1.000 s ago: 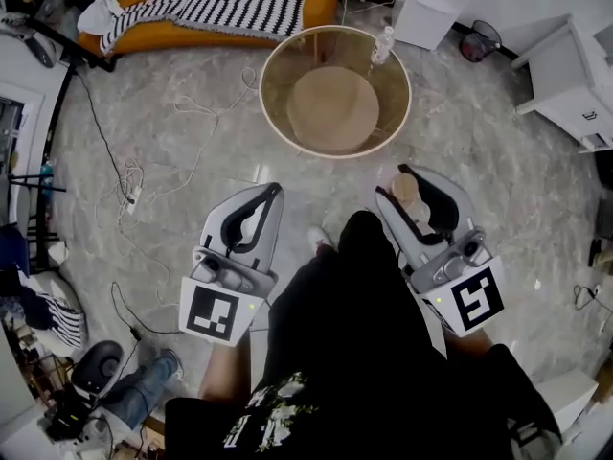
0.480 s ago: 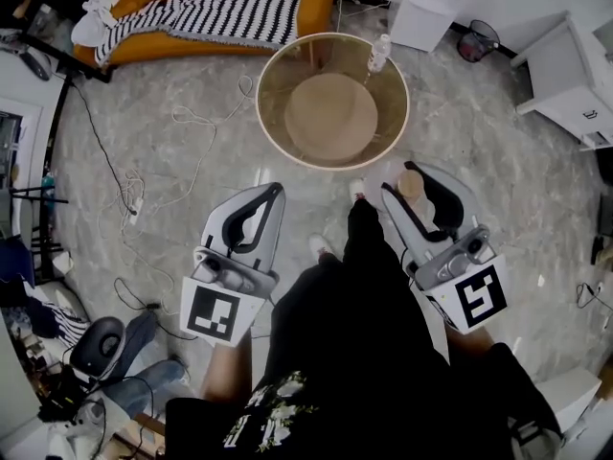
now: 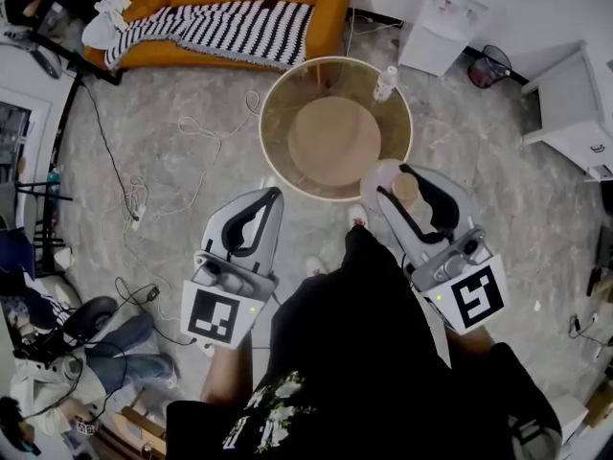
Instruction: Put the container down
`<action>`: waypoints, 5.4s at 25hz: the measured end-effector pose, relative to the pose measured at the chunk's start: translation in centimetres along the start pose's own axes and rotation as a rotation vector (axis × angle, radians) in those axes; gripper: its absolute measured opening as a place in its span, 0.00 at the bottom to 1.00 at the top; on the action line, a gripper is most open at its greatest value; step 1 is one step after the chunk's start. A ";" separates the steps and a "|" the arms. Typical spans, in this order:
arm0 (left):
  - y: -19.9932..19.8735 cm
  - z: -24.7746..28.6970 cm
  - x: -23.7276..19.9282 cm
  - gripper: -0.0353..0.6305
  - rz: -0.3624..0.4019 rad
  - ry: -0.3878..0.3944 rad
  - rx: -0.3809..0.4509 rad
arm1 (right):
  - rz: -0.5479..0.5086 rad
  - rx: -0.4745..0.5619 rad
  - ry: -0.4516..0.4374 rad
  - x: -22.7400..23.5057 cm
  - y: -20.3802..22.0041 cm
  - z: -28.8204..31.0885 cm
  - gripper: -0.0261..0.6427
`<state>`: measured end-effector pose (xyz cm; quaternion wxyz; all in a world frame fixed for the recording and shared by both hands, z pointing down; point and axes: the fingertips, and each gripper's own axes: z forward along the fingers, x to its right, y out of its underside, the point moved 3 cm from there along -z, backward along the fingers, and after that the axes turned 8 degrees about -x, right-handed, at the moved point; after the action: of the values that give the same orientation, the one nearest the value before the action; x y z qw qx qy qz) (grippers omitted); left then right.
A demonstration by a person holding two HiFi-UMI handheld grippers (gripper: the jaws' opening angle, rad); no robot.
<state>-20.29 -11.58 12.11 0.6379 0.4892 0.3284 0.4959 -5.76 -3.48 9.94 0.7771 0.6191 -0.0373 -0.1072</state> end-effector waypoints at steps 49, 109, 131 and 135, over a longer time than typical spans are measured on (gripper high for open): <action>0.8 23.0 -18.7 0.06 0.015 0.207 -0.003 | 0.073 -0.177 0.086 15.6 2.8 23.6 0.24; 45.2 53.9 -21.0 0.07 -0.187 0.208 -0.330 | 0.085 -0.572 -0.165 23.0 53.9 47.7 0.24; 54.9 56.2 -19.8 0.06 -0.237 0.255 -0.413 | 0.090 -0.581 -0.162 21.3 62.5 50.6 0.25; 55.4 56.2 -19.7 0.07 -0.238 0.251 -0.418 | 0.088 -0.571 -0.175 20.8 62.9 50.8 0.25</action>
<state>7.54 -45.55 80.59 0.7331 0.2394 0.3506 0.5314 12.35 -43.10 81.16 0.9174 0.3620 -0.0993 -0.1325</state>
